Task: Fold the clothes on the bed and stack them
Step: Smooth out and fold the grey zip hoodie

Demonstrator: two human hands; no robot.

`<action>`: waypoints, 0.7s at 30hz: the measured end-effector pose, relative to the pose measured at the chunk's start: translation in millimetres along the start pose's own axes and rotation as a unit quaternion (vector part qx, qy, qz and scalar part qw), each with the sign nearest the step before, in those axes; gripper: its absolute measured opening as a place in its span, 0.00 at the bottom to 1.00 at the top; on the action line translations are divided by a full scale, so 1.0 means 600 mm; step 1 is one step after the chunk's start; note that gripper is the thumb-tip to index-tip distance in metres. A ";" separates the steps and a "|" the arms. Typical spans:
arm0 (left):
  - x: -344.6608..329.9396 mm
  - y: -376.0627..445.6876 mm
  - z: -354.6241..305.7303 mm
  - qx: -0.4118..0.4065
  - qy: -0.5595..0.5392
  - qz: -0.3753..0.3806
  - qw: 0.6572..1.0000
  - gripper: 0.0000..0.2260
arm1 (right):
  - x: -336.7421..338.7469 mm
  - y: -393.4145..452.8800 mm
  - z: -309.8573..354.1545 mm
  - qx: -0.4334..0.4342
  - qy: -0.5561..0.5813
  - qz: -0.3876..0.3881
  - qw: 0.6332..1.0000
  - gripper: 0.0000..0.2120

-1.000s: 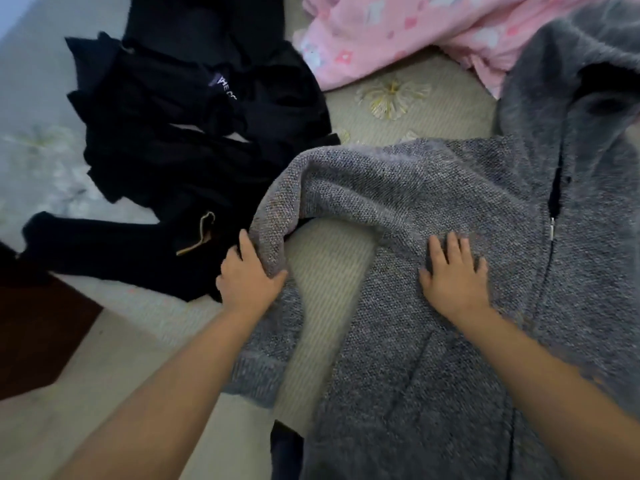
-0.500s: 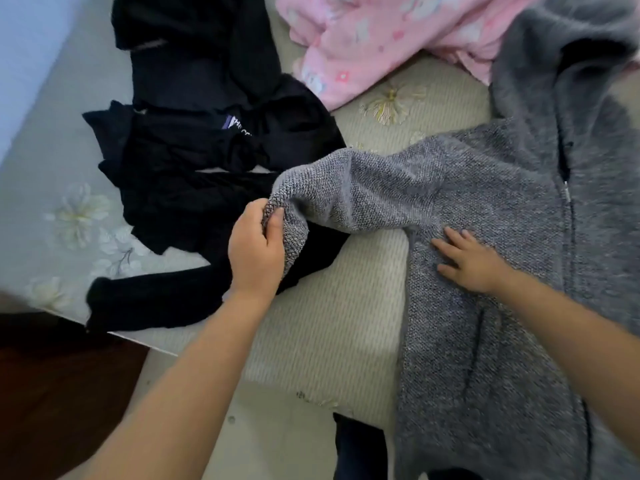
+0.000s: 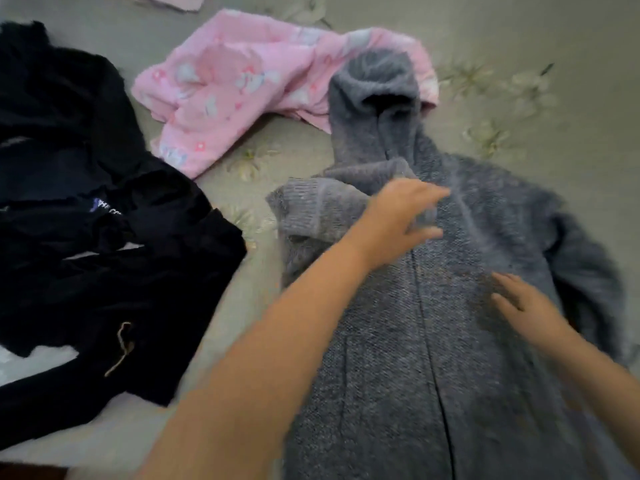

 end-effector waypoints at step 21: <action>-0.097 -0.137 0.218 0.366 0.318 0.120 0.866 0.18 | 0.017 0.164 0.046 0.088 0.275 -0.273 0.918 0.20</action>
Point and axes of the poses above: each hand's wrist, its own y-axis towards the middle knuckle, its own x-axis out of the back of the hand, z = x × y, the point moved 2 cm from there along y, towards the middle knuckle, and after that the axes turned 6 degrees about x, right-handed, at the moved point
